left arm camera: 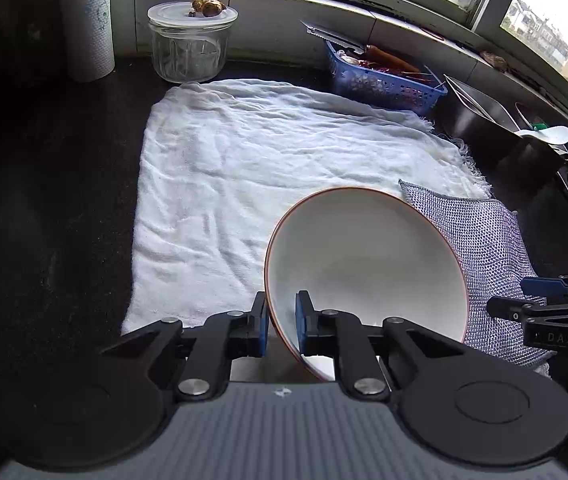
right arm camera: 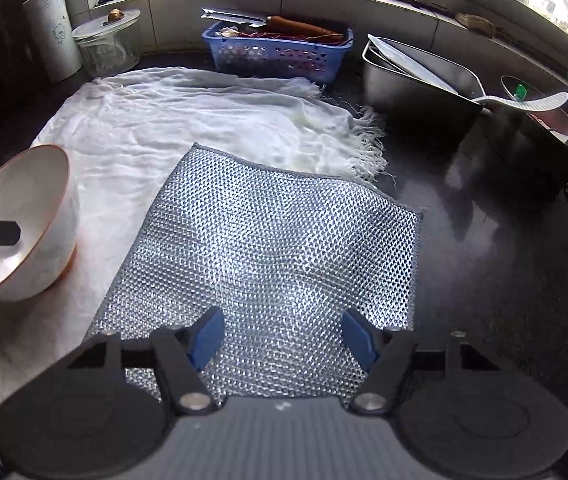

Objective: Clean bowl
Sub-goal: 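Grasp the grey mesh cloth with the right gripper and lift it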

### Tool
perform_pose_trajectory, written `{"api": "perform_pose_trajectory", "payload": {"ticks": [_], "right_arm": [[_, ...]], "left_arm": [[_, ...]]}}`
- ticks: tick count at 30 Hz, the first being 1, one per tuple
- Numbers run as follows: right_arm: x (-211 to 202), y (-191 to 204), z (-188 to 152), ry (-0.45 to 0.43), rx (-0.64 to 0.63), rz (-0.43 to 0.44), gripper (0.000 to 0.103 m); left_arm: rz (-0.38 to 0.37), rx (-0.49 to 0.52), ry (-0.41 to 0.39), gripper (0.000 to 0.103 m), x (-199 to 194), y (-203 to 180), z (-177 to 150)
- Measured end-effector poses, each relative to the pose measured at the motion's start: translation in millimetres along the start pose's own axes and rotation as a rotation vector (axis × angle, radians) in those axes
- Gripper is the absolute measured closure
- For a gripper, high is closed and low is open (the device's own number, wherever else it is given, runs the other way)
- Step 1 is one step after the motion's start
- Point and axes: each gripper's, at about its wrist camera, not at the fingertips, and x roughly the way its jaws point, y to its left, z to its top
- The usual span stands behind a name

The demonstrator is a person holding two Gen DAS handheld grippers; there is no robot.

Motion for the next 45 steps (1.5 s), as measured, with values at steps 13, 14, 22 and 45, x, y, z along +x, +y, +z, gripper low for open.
{"api": "perform_pose_trajectory", "payload": {"ticks": [13, 14, 22, 45], "right_arm": [[-10, 5, 3, -0.037, -0.049, -0.040, 0.062], [-11, 3, 3, -0.046, -0.026, -0.043, 0.047], [2, -6, -1, 0.009, 0.037, 0.007, 0.034], [-68, -11, 24, -0.199, 0.029, 0.108, 0.100]], "left_arm": [[0.003, 0.009, -0.001, 0.090, 0, 0, -1], [0.003, 0.009, -0.001, 0.090, 0, 0, 0], [0.005, 0.011, 0.000, 0.090, 0, 0, 0], [0.017, 0.045, 0.003, 0.090, 1, -3, -1]]}}
